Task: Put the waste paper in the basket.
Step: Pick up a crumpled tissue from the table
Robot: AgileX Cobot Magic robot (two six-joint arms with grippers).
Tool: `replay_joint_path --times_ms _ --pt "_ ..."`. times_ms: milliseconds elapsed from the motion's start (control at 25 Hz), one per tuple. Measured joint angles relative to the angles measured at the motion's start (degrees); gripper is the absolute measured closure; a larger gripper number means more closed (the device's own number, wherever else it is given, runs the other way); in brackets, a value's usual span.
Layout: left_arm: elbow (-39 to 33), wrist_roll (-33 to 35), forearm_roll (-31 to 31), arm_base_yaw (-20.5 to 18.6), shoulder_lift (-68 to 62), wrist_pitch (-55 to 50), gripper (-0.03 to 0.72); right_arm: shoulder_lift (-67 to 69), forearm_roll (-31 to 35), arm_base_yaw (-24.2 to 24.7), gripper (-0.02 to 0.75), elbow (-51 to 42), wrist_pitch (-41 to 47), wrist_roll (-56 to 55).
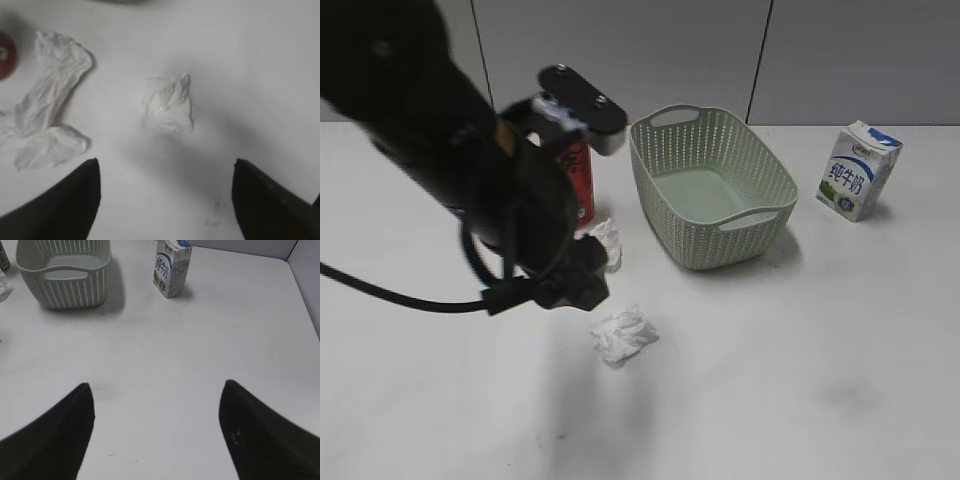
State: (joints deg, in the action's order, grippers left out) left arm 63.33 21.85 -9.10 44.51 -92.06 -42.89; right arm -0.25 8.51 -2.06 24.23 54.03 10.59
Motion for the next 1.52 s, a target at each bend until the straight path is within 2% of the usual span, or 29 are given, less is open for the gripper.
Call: replay_joint_path --times_ms 240,440,1080,1240,1360,1440,1520 --pt "9.5 -2.1 0.0 2.1 -14.6 -1.9 0.092 0.0 0.0 0.0 0.149 0.0 0.0 0.0" --pt "13.6 -2.2 -0.1 2.1 -21.3 -2.7 0.097 0.0 0.0 0.0 0.149 0.0 0.0 0.0" --pt "14.5 -2.2 0.0 2.1 -28.8 -1.9 0.109 0.0 0.0 0.0 0.149 0.0 0.0 0.0" --pt "14.7 -2.2 0.0 2.1 -28.8 -1.9 0.223 0.0 0.0 0.0 0.149 0.0 0.0 0.0" --pt "14.7 -2.3 0.0 2.1 -28.8 -1.9 0.400 0.0 0.0 0.0 0.149 0.0 0.0 0.0" --pt "14.7 -2.3 0.0 2.1 -28.8 -2.0 0.548 0.0 0.0 0.0 0.149 0.0 0.0 0.0" --pt "14.7 -2.3 0.0 2.1 -28.8 -2.3 0.637 0.0 0.0 0.0 0.149 0.0 0.0 0.0"
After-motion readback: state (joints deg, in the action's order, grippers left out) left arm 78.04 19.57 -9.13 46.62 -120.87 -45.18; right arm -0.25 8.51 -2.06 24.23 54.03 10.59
